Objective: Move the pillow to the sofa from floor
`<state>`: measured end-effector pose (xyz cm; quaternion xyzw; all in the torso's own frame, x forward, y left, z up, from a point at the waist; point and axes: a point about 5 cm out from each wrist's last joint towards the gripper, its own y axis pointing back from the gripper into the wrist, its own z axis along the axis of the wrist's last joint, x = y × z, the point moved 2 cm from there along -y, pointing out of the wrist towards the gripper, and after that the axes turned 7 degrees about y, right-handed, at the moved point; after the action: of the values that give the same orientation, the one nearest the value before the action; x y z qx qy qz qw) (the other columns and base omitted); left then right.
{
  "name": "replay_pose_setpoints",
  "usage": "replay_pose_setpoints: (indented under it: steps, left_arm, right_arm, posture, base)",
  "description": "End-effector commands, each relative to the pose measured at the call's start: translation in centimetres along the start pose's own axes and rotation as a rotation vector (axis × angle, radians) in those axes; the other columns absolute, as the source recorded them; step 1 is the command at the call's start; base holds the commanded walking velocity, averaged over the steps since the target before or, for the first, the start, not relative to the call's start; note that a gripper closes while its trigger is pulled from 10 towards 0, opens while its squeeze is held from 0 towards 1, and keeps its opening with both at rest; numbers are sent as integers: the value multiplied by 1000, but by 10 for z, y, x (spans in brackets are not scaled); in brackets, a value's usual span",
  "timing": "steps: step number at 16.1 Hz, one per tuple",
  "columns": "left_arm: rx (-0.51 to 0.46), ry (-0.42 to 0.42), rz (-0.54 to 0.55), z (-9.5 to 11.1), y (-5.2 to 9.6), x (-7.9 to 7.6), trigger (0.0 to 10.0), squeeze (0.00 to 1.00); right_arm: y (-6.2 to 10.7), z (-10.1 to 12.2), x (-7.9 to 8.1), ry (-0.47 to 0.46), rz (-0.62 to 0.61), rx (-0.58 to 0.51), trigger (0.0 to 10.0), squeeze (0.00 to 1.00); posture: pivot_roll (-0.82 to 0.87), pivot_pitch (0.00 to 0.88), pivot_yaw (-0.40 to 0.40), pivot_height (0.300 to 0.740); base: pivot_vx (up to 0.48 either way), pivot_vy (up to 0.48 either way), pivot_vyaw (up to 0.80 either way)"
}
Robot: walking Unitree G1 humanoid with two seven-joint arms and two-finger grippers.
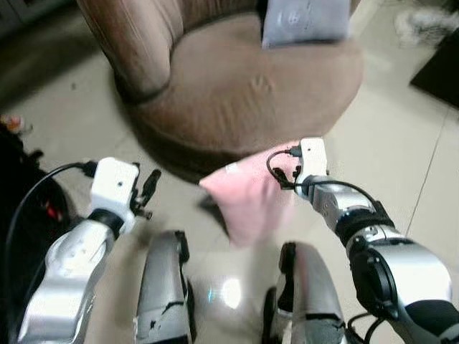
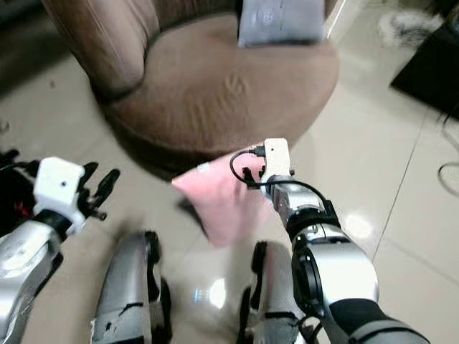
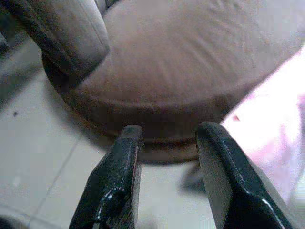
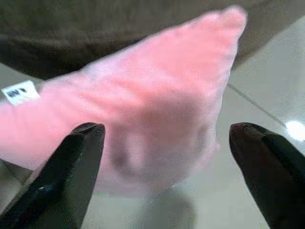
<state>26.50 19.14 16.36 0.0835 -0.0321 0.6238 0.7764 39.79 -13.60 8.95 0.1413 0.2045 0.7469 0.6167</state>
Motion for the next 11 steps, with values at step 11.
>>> replay_pose_setpoints:
  steps: [11]
  left_arm:
    - [80,-6,-43,18,60,-17,10000,0]
  right_arm:
    - [-5,-2,37,41,25,-39,10000,788]
  posture:
    - [472,384,-3,554]
  base:
    - [0,0,0]
